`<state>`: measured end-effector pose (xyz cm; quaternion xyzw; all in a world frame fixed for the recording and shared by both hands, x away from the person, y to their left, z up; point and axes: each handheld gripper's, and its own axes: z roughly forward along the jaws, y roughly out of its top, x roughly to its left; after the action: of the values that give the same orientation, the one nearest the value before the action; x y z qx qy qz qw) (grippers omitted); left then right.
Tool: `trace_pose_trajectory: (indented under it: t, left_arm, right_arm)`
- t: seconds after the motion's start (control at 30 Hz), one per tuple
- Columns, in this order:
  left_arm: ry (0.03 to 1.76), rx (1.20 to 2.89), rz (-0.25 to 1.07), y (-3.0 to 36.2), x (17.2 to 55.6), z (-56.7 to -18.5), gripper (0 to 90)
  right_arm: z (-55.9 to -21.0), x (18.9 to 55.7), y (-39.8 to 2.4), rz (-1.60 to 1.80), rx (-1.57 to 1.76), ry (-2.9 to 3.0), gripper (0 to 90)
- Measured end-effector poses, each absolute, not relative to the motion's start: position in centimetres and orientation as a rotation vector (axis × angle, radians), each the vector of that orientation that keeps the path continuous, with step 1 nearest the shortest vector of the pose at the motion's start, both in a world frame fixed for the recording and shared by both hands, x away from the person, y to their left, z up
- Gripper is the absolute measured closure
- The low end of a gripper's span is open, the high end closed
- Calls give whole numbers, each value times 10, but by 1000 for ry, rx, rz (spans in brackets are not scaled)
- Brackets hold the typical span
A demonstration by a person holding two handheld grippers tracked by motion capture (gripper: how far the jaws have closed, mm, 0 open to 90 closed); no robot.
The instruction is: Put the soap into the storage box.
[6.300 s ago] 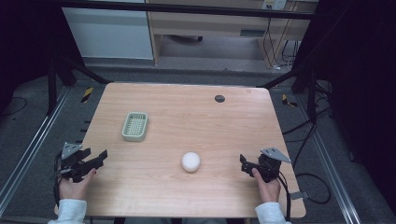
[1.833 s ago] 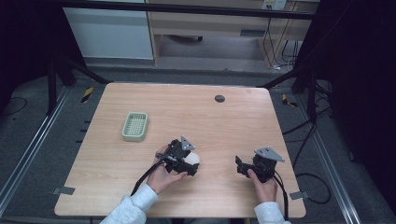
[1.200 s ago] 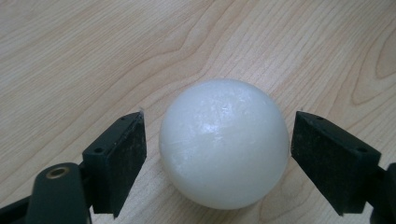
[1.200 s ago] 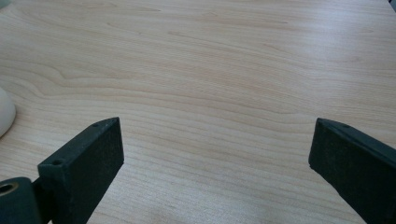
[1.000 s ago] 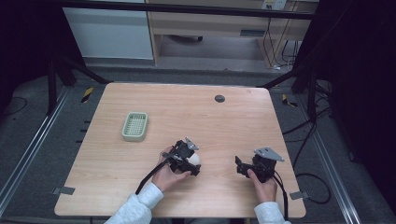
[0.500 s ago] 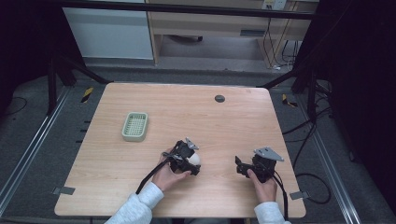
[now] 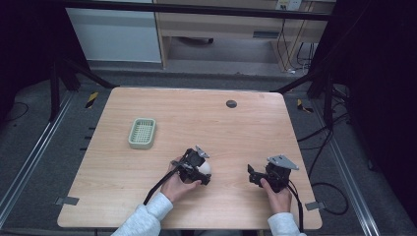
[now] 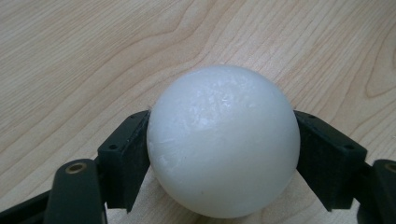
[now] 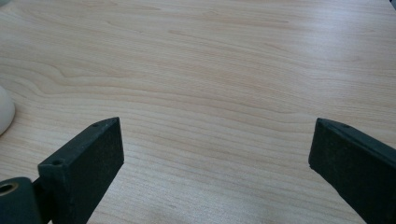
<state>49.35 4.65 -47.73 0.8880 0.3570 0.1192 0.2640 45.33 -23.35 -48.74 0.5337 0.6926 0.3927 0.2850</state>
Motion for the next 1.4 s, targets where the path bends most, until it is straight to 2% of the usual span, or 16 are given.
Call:
trace_pose_trajectory:
  t: [0.37,1.4]
  left_arm:
    - [959,2425,349,50,493,-474,241]
    - [964,2340,374,78,484,-440,242]
  right_arm:
    - [-487,453,-234,1049,1426,1853,36]
    - [-487,453,-233,1050,1422,1853,36]
